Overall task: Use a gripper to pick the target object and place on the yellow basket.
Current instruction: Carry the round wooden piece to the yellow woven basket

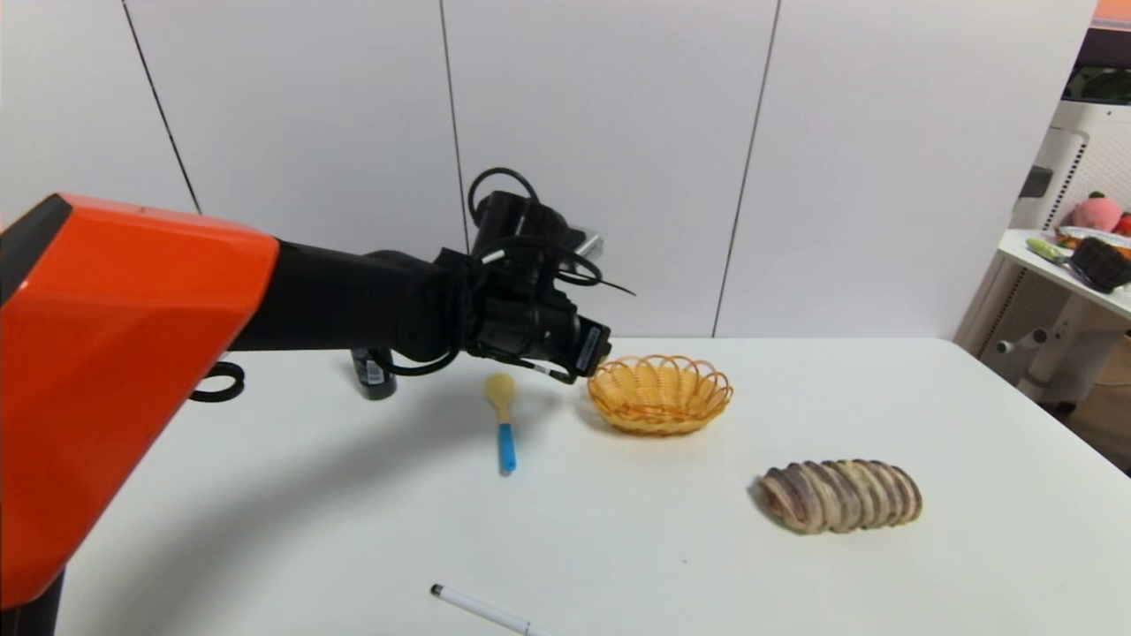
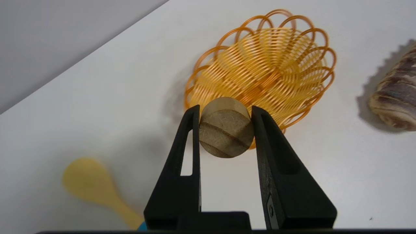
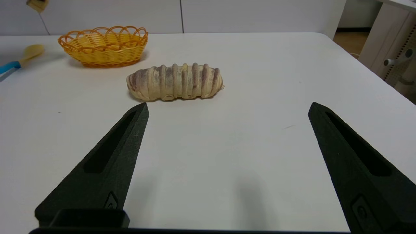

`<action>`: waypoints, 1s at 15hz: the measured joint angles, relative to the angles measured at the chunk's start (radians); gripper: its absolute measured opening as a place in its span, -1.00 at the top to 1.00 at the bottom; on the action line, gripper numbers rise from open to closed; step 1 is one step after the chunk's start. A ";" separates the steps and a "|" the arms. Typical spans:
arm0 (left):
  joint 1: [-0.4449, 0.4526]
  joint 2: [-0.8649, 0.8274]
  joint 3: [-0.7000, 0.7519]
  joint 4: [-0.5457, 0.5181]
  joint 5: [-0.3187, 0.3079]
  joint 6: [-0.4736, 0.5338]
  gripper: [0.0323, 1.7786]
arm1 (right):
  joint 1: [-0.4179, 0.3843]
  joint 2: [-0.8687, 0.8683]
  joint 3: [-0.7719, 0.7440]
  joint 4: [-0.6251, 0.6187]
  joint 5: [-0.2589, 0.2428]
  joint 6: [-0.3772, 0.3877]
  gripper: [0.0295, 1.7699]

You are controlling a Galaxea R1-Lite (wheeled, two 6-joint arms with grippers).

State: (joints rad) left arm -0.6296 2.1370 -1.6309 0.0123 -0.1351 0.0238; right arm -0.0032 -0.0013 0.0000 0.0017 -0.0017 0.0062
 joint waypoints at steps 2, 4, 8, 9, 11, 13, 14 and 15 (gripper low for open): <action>-0.026 0.038 -0.010 -0.083 -0.004 0.001 0.46 | 0.000 0.000 0.000 0.000 0.000 0.000 -0.92; -0.043 0.076 -0.012 -0.170 -0.005 0.001 0.46 | 0.000 0.000 0.000 0.000 0.000 0.000 -0.92; -0.055 0.133 -0.026 -0.236 -0.004 0.001 0.46 | 0.000 0.000 0.000 0.000 0.000 0.000 -0.92; -0.055 0.142 -0.031 -0.240 -0.004 0.000 0.46 | 0.000 0.000 0.000 0.000 0.000 0.000 -0.92; -0.056 0.151 -0.037 -0.237 -0.004 0.006 0.46 | 0.001 0.000 0.000 0.000 0.000 0.000 -0.92; -0.054 0.144 -0.030 -0.224 -0.003 0.008 0.46 | 0.000 0.000 0.000 0.000 0.000 0.000 -0.92; -0.053 0.133 -0.025 -0.206 -0.004 0.007 0.46 | 0.000 0.000 0.000 0.000 0.000 0.000 -0.92; -0.051 0.121 -0.023 -0.184 -0.004 0.008 0.46 | 0.000 0.000 0.000 0.000 0.000 0.000 -0.92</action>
State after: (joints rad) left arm -0.6806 2.2585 -1.6534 -0.1721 -0.1389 0.0321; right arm -0.0032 -0.0013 0.0000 0.0019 -0.0017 0.0057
